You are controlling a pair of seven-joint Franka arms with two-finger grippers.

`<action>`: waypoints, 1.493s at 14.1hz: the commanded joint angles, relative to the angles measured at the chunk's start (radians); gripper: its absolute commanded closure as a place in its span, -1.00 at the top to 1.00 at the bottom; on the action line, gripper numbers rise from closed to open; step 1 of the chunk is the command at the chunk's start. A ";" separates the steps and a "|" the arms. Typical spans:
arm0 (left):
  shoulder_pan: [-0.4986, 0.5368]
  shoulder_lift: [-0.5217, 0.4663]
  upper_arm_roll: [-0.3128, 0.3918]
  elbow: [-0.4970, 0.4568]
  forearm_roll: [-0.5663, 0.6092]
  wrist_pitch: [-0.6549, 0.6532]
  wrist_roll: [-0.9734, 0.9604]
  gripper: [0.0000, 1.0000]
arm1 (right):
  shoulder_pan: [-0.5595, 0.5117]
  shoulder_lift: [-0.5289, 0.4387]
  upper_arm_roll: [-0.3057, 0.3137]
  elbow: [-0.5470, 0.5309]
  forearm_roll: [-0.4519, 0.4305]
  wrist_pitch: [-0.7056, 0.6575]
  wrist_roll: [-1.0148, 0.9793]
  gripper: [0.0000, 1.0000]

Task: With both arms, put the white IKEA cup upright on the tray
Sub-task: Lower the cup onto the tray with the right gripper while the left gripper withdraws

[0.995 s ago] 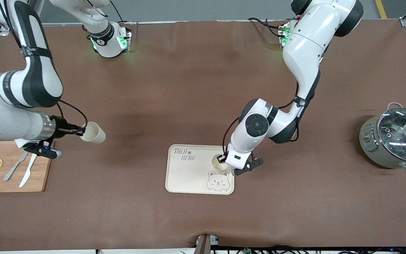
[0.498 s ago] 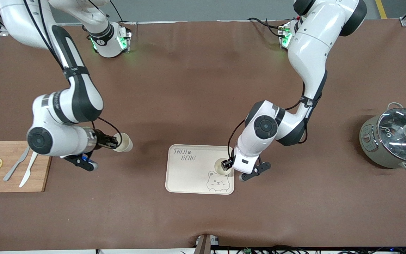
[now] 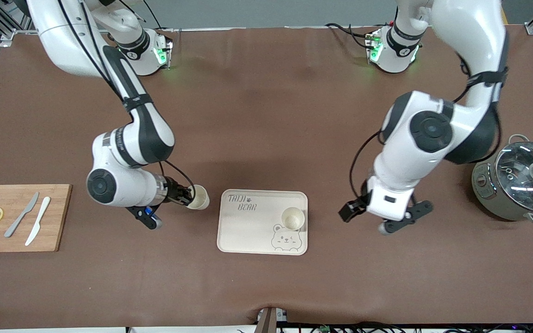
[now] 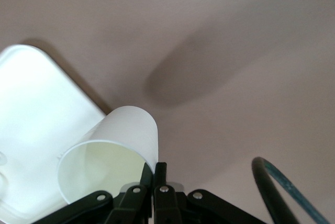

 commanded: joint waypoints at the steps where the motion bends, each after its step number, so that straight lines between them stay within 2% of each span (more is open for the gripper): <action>1: 0.051 -0.070 -0.002 -0.040 0.019 -0.080 0.101 1.00 | 0.078 0.045 -0.008 0.034 0.019 0.083 0.114 -1.00; 7: 0.175 -0.166 -0.001 -0.040 0.019 -0.219 0.300 1.00 | 0.122 0.097 -0.008 0.034 0.019 0.213 0.191 -1.00; 10: 0.232 -0.190 0.001 -0.037 0.021 -0.276 0.436 1.00 | 0.138 0.117 -0.009 0.034 0.014 0.227 0.194 -1.00; 11: 0.252 -0.201 0.001 -0.037 0.021 -0.285 0.477 1.00 | 0.139 0.117 -0.009 0.034 0.013 0.229 0.193 -0.86; 12: 0.267 -0.209 0.002 -0.035 0.024 -0.302 0.510 1.00 | 0.139 0.119 -0.011 0.034 0.010 0.230 0.193 0.49; 13: 0.277 -0.218 0.002 -0.034 0.045 -0.314 0.547 1.00 | 0.140 0.122 -0.011 0.032 0.005 0.236 0.191 0.99; 15: 0.275 -0.235 0.001 -0.034 0.097 -0.331 0.564 1.00 | 0.146 0.117 -0.011 0.035 -0.018 0.238 0.187 1.00; 18: 0.278 -0.250 -0.001 -0.031 0.102 -0.339 0.574 1.00 | 0.131 0.090 -0.014 0.090 -0.043 0.198 0.176 1.00; 21: 0.278 -0.282 -0.001 -0.031 0.094 -0.351 0.575 1.00 | 0.106 0.088 -0.017 0.205 -0.072 -0.031 0.158 1.00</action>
